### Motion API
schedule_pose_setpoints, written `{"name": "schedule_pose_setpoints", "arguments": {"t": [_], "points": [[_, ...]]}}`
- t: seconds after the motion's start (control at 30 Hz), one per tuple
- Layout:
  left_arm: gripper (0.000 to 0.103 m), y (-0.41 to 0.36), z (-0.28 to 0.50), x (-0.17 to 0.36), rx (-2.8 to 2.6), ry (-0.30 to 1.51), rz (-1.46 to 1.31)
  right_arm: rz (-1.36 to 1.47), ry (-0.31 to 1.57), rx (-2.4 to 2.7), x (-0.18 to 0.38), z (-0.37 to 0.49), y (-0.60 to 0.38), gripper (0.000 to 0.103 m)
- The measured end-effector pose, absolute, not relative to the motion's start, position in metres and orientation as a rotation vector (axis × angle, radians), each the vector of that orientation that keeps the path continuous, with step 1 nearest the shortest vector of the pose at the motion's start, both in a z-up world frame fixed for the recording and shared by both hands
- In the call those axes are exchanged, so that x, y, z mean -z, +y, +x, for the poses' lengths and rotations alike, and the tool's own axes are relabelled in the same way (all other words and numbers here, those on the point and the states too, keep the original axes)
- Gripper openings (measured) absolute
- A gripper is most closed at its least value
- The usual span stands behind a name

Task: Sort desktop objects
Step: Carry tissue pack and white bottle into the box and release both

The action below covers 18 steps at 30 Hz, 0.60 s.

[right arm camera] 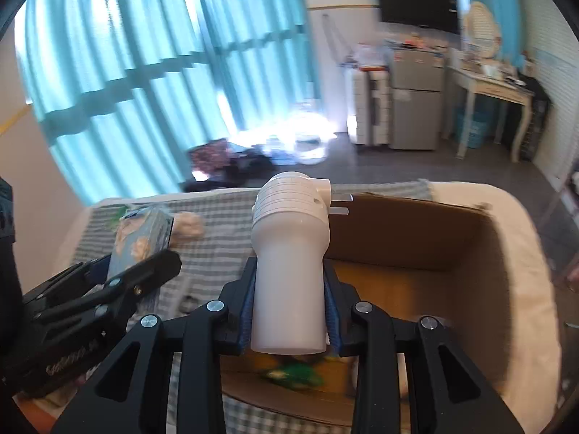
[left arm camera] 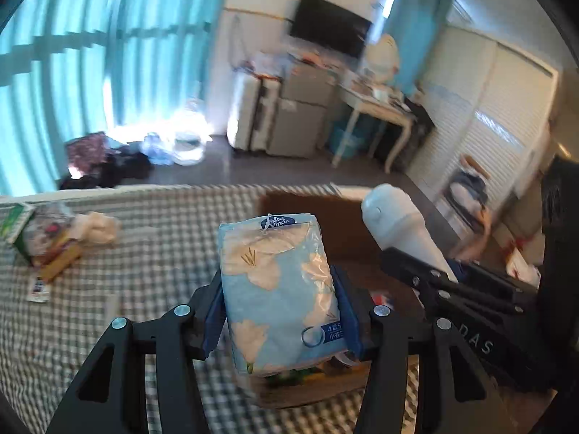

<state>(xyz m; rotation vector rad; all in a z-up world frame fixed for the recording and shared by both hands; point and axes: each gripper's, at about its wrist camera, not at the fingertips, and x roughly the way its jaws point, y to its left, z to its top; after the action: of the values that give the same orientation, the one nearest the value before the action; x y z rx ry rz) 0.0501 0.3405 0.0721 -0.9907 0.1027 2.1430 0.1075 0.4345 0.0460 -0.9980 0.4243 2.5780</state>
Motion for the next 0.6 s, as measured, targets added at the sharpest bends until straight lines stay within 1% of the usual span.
{"name": "schedule_pose_setpoints", "arguments": {"t": [0.1, 0.2, 0.23, 0.27, 0.3, 0.33, 0.37, 0.4, 0.47, 0.53, 0.6], "points": [[0.055, 0.367, 0.057, -0.052, -2.103, 0.202, -1.045, -1.026, 0.468, -2.494, -0.036, 0.120, 0.459, 0.032], [0.055, 0.369, 0.059, -0.038, -2.090, 0.205, -1.084, -1.075, 0.511, -2.444, -0.023, 0.125, 0.476, 0.032], [0.058, 0.369, 0.059, -0.035, -2.086, 0.206, -1.093, -1.080, 0.531, -2.441, -0.020, 0.128, 0.480, 0.033], [0.068, 0.368, 0.059, -0.032, -2.091, 0.212, -1.101, -1.074, 0.554, -2.446, -0.017, 0.136, 0.485, 0.034], [0.074, 0.366, 0.061, -0.029, -2.082, 0.216, -1.109, -1.068, 0.574, -2.453, -0.016, 0.139, 0.487, 0.034], [0.080, 0.366, 0.061, -0.028, -2.055, 0.206, -1.109, -1.059, 0.595, -2.465, -0.016, 0.141, 0.489, 0.039], [0.085, 0.368, 0.069, -0.026, -2.046, 0.201, -1.104, -1.046, 0.615, -2.474, -0.017, 0.140, 0.490, 0.051], [0.087, 0.366, 0.073, -0.028, -2.052, 0.214, -1.092, -1.032, 0.619, -2.473, -0.018, 0.139, 0.487, 0.055], [0.102, 0.367, 0.081, -0.032, -2.087, 0.260, -1.064, -1.005, 0.607, -2.476, -0.023, 0.139, 0.485, 0.057], [0.103, 0.363, 0.089, -0.038, -2.141, 0.306, -1.019, -0.998, 0.586, -2.493, -0.028, 0.138, 0.478, 0.057], [0.103, 0.354, 0.090, -0.045, -2.139, 0.290, -1.001, -0.971, 0.554, -2.517, -0.036, 0.136, 0.471, 0.057]]}}
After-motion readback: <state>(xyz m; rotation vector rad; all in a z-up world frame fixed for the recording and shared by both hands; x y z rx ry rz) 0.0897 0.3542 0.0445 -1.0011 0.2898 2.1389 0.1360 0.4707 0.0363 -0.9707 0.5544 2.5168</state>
